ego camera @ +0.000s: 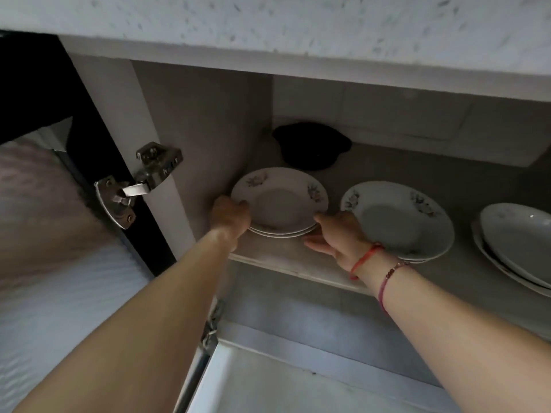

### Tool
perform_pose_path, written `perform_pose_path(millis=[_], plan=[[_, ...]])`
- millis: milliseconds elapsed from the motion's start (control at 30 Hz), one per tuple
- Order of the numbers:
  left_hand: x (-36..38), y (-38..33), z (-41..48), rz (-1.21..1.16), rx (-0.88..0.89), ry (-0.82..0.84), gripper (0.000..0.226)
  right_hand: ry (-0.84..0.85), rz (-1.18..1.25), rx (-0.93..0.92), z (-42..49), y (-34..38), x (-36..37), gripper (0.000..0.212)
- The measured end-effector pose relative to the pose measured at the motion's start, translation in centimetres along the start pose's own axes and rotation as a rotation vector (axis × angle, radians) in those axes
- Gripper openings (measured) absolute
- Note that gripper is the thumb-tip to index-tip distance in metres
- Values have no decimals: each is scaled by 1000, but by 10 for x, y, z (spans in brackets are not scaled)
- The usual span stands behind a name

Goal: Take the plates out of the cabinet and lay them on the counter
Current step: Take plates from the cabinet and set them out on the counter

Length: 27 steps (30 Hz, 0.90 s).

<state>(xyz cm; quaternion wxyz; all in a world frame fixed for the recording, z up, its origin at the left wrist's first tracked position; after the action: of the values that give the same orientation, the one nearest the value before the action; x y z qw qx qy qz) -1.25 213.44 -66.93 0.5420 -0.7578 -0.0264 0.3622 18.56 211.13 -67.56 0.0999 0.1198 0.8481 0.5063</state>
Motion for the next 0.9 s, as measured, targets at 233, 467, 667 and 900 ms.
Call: perform_pose_path(millis=[233,467,667,900], plan=[[7,2,13,-93,-80,-20,36,62,73,10,6,2,12,24],[3,3,3,-123,-80,-67,34,31,83,0,11,3,16,37],[-5,2,-12,-135,-129,-76,36,38,24,2,1,15,7,28],[-21,-6,-44,-163,-145,-18,31,25,-113,-17,-25,25,-19,30]])
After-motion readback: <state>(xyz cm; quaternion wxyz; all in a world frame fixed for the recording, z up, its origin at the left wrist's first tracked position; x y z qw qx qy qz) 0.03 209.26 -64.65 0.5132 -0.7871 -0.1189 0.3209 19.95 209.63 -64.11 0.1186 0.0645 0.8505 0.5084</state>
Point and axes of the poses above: each hand's wrist, its own z-axis towards the middle knuckle, its own x-axis out of the palm, y = z × x, the point moved 3 cm from there along z, towards the middle knuckle, and after that the axes turned 8 degrees about -y, right-handed, at the moved point
